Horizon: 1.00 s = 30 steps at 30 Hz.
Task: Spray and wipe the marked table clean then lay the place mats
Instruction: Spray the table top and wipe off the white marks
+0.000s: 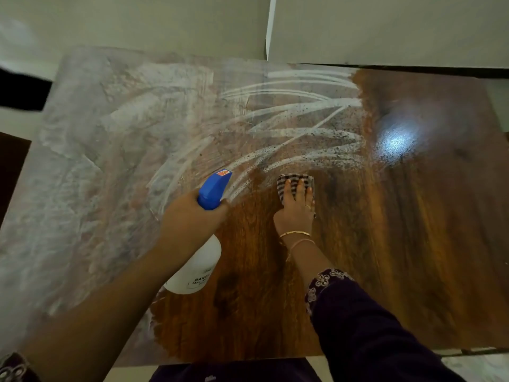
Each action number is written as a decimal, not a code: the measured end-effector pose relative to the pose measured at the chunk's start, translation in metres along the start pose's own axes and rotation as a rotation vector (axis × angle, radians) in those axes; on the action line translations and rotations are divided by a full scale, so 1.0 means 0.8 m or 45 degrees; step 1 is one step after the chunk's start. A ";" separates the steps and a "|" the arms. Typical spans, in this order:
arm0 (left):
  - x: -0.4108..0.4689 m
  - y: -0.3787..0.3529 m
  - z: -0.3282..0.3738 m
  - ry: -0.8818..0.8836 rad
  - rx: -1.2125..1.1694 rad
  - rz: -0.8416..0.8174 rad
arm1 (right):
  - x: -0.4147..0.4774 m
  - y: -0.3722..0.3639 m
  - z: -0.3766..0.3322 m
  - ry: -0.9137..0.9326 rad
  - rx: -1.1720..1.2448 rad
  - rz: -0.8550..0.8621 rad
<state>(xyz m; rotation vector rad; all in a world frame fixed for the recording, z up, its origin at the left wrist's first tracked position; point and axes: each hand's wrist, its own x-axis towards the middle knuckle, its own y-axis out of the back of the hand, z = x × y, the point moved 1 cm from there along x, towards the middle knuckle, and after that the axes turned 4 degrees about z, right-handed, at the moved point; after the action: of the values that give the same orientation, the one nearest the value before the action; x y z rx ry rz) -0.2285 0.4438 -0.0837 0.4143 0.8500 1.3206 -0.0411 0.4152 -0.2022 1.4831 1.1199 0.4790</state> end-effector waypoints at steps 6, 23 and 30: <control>0.000 0.004 -0.010 0.014 -0.008 -0.052 | -0.050 -0.042 -0.093 0.863 0.001 -0.182; 0.027 0.021 -0.028 0.032 -0.039 -0.093 | 0.015 -0.043 -0.131 0.861 -0.082 -0.151; 0.044 0.023 -0.026 0.019 0.056 -0.064 | 0.091 0.005 -0.043 0.539 -0.112 -0.006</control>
<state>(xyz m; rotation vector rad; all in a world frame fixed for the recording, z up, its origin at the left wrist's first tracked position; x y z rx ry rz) -0.2555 0.4779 -0.0947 0.4151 0.8976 1.2619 -0.0342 0.4949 -0.2104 1.3348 1.4097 0.8552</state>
